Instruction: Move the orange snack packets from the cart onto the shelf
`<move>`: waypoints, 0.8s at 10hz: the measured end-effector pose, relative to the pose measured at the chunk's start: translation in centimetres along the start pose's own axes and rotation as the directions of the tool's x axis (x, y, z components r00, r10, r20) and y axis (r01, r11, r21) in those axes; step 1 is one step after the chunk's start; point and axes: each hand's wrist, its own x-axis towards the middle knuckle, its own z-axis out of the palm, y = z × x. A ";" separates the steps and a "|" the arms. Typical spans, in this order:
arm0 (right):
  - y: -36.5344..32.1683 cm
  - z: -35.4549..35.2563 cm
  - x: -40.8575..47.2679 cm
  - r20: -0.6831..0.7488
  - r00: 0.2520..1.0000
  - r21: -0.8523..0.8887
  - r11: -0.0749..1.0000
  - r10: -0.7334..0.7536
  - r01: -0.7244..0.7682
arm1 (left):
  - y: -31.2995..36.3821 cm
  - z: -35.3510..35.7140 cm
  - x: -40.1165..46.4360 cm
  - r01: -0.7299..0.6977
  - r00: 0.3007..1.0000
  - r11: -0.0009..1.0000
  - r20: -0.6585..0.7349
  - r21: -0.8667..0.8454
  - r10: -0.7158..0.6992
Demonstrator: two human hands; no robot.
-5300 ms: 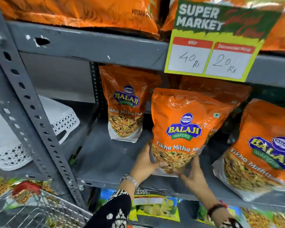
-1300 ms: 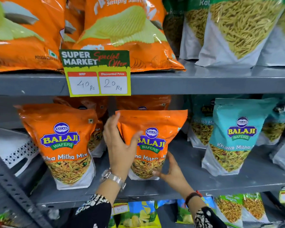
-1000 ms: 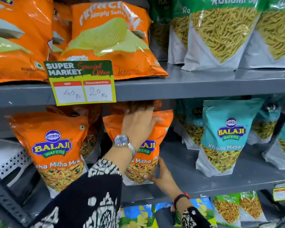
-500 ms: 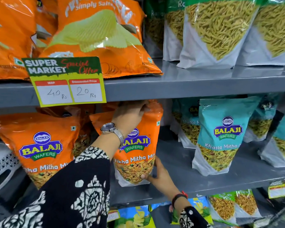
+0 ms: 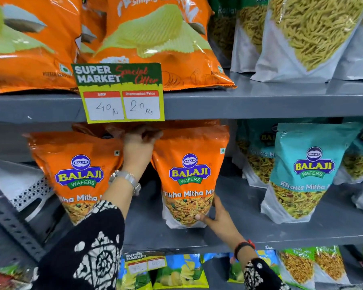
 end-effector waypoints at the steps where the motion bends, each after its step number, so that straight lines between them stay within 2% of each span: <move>1: -0.2 -0.1 -0.2 -0.006 1.000 -0.026 1.000 0.016 -0.016 | 0.0 -0.5 0.8 -0.087 0.995 0.993 0.063 0.080 0.082; 2: -0.3 -0.1 -0.1 -0.016 1.000 -0.048 0.999 0.024 -0.025 | -0.2 -0.7 0.7 -0.089 0.995 0.994 0.055 0.057 0.086; 3: -0.4 0.1 -0.2 -0.012 0.999 -0.042 0.998 0.039 -0.039 | -1.3 -0.5 -0.5 -0.024 1.000 0.999 -0.005 -0.035 0.024; 5: -0.4 0.8 -0.6 -0.032 0.999 0.005 1.000 0.031 -0.031 | -2.0 -0.1 -3.9 0.208 0.975 0.953 -0.036 -0.218 -0.221; 6: -0.5 0.9 -0.8 -0.008 0.999 0.019 0.999 0.030 -0.030 | -1.9 -0.5 -5.7 0.150 0.984 0.959 -0.053 -0.239 -0.168; 7: -0.5 1.0 -2.0 -0.054 0.998 -0.002 1.000 0.019 -0.019 | -2.9 -1.9 -8.8 -0.039 0.994 0.999 -0.108 -0.038 0.035; 8: -0.4 0.9 -3.3 -0.132 0.991 0.028 1.000 0.015 -0.011 | -4.0 -3.6 -10.0 -0.193 0.963 0.965 -0.156 0.180 0.222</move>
